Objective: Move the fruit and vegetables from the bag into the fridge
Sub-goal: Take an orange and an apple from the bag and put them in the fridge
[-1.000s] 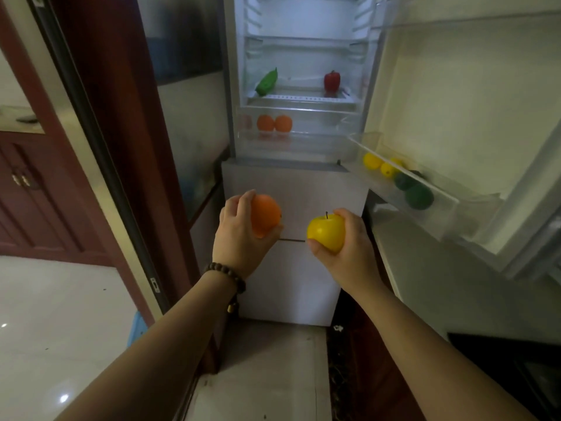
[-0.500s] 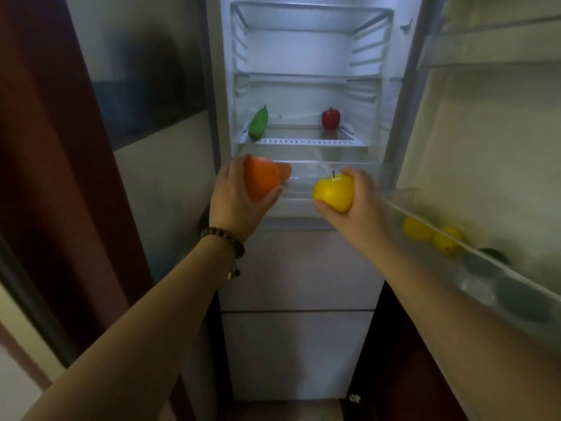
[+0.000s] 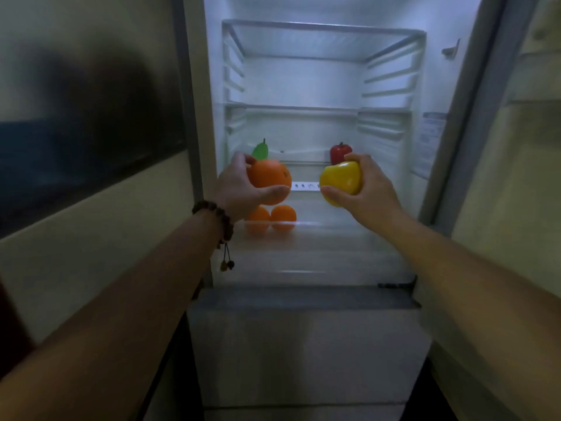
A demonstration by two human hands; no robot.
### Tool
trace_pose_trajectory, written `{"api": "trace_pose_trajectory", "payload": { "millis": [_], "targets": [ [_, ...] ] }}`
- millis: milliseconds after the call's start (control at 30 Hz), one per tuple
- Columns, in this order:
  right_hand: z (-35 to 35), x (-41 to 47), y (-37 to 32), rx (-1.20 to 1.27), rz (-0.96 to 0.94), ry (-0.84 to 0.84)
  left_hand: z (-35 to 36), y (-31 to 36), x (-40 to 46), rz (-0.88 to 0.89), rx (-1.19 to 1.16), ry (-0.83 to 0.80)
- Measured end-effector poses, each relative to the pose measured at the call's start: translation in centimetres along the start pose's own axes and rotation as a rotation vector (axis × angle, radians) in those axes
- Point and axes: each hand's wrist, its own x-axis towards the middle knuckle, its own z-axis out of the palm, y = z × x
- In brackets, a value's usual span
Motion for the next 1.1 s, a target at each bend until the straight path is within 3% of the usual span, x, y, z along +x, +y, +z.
{"api": "trace_pose_trajectory", "payload": {
  "millis": [100,267,400,467,600,833,1100],
  "targets": [
    [1.4,3.5,1.9,-0.061,0.016,-0.094,0.6,-1.0,4.3,-0.040,0.073,-0.124],
    [3.1,8.1,4.9,-0.126,0.060,-0.523,2.2,-2.8,9.9,-0.124,0.235,-0.433],
    [3.5,10.1,7.1,-0.255,0.113,-0.759,4.1,-4.1,12.1,-0.184,0.472,-0.735],
    [3.8,10.5,8.4,-0.339,0.171,-0.838,5.4,-4.8,12.7,-0.139,0.634,-0.829],
    [3.6,10.9,10.5,-0.496,0.283,-0.932,8.0,-6.2,13.6,-0.089,0.746,-0.974],
    [3.9,11.7,13.0,-0.556,0.467,-1.107,11.6,-8.5,15.8,0.082,0.774,-0.899],
    [5.5,12.9,16.1,-0.514,0.523,-1.006,15.3,-11.2,16.2,0.035,0.651,-0.762]
  ]
}}
